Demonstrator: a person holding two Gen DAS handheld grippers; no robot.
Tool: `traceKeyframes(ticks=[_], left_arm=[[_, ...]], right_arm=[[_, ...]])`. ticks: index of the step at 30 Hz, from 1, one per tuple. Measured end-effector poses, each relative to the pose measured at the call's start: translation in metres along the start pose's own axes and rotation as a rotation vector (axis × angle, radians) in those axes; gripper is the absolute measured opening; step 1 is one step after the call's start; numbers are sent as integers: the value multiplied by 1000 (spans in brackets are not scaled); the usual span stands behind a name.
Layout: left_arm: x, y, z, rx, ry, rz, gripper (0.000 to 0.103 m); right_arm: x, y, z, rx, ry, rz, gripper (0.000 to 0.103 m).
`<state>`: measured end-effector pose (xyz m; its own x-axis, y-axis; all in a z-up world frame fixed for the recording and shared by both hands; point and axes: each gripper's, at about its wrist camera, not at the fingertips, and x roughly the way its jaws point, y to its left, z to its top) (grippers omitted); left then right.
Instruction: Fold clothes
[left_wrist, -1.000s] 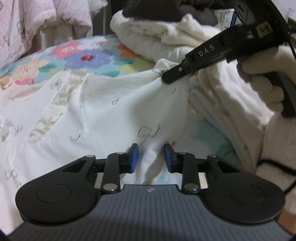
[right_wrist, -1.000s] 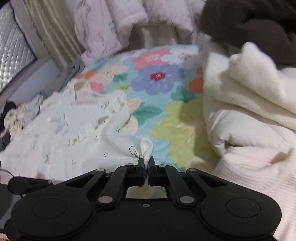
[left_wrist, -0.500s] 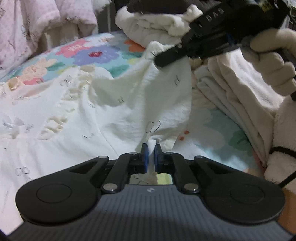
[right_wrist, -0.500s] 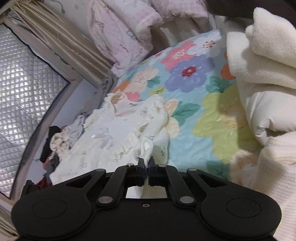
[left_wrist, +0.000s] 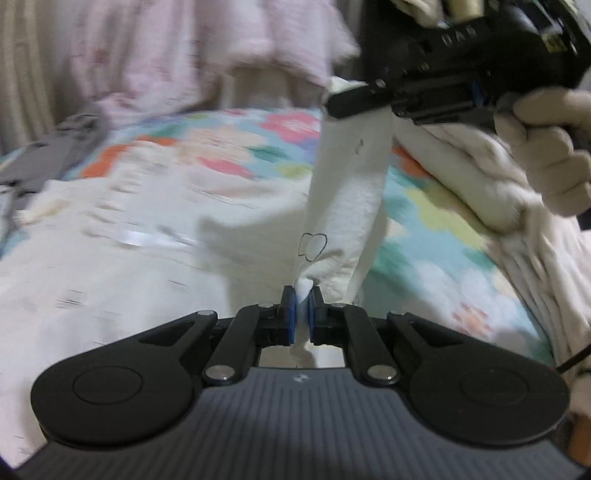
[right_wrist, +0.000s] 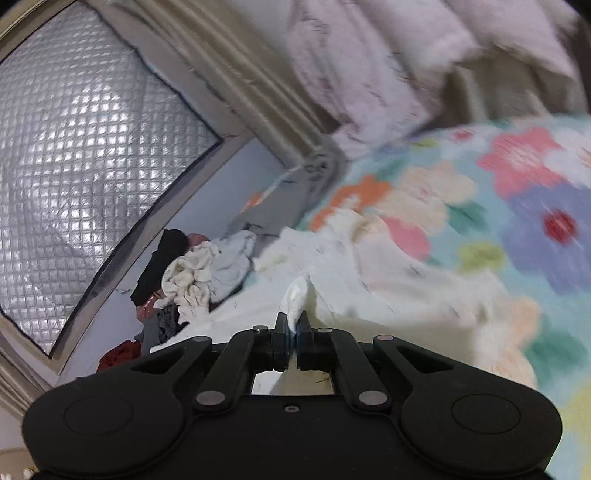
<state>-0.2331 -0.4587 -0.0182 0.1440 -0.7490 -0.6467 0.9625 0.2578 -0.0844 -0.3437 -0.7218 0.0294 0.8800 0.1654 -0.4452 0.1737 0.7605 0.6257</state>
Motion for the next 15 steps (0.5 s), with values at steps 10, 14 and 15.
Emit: traceKeyframes(ticks=[10, 14, 15], left_arm=[[15, 80, 14, -91, 58, 114, 15], [-1, 85, -10, -138, 73, 140, 40], [-7, 85, -19, -149, 88, 146, 42]], right_arm=[[82, -2, 25, -8, 39, 35, 5], [96, -20, 16, 41, 61, 37, 5], [98, -23, 14, 45, 66, 36, 5]])
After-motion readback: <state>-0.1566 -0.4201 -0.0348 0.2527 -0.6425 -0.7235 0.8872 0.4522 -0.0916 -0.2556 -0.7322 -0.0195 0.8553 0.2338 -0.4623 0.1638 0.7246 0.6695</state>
